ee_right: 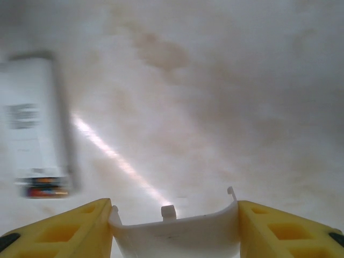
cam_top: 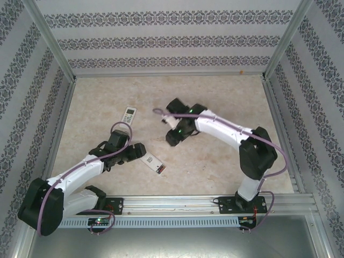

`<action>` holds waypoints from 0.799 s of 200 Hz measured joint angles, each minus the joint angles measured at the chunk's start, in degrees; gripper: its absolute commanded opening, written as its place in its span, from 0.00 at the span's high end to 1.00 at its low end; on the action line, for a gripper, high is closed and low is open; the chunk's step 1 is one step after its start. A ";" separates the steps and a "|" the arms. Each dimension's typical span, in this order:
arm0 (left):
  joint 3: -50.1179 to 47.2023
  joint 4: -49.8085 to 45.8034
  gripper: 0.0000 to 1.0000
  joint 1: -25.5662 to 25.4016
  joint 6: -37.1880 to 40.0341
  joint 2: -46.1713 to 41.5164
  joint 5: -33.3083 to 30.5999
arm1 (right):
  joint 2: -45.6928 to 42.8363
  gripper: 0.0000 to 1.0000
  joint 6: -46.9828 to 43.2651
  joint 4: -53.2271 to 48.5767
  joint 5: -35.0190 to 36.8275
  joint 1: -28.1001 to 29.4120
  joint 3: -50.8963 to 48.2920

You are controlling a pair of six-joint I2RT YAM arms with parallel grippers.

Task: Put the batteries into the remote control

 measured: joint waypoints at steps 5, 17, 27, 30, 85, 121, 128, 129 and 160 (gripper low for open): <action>0.22 -0.42 0.14 0.61 0.00 -0.57 -0.02 | -0.31 0.44 2.45 0.52 -0.04 2.05 -0.76; 0.57 -1.09 0.13 2.23 0.00 -1.97 0.20 | -0.39 0.44 7.48 1.68 0.28 6.19 -1.95; 0.66 -1.60 0.12 3.89 -0.02 -3.23 0.76 | -0.37 0.44 11.41 2.40 0.92 9.14 -2.51; 0.68 -1.73 0.12 4.42 0.00 -3.61 0.87 | -0.37 0.44 12.41 2.51 1.14 9.90 -2.58; 0.66 -2.99 0.10 9.35 -1.11 -8.37 3.26 | 3.26 0.43 22.91 3.91 6.01 17.66 -1.57; 0.66 -3.45 0.09 10.03 -1.57 -9.14 4.00 | 8.44 0.42 23.63 2.14 9.70 19.47 0.24; 0.66 -3.43 0.09 10.05 -1.70 -9.16 4.07 | 9.07 0.41 23.63 1.70 10.38 19.78 0.57; 0.66 -3.43 0.09 10.05 -1.70 -9.16 4.09 | 9.14 0.41 23.63 1.64 10.45 19.80 0.59; 0.59 -3.41 0.09 10.05 -2.14 -9.16 4.57 | 11.21 0.41 23.43 0.92 12.15 20.15 2.36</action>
